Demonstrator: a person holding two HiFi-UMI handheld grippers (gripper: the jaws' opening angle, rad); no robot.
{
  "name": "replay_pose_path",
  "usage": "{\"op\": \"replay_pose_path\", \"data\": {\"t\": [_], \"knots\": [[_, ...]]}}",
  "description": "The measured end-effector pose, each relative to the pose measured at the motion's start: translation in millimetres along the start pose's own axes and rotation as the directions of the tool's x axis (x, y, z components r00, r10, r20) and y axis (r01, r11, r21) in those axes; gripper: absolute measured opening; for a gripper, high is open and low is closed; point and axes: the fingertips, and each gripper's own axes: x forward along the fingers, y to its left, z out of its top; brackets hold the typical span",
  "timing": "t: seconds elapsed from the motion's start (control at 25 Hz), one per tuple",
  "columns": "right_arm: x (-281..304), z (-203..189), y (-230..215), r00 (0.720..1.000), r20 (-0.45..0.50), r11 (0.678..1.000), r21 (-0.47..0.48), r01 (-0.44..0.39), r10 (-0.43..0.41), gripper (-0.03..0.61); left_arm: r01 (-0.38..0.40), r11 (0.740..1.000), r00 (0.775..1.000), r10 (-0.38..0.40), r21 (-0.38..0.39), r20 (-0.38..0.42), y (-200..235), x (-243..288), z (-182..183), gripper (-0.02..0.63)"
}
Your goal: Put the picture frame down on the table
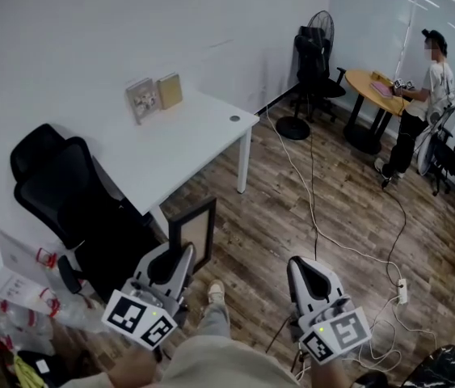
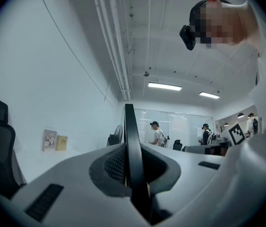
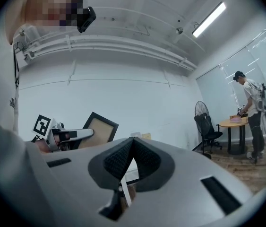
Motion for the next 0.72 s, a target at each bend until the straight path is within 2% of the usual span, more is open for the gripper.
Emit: {"op": "replay_pose_path", "data": {"t": [0.28,0.72], "knots": [[67,-2,-28,1.000,-0.023,1.000,0.000,-0.016,0.016,0.021,-0.018,1.000,1.000,0.018,-0.007,0.000,48,46,-1,0.046],[208,14,-82,0.999,-0.051,1.000,-0.013,-0.006,0.005,0.021,-0.016,1.000,1.000,0.016,-0.015,-0.013,155,143,14,0.046]]}}
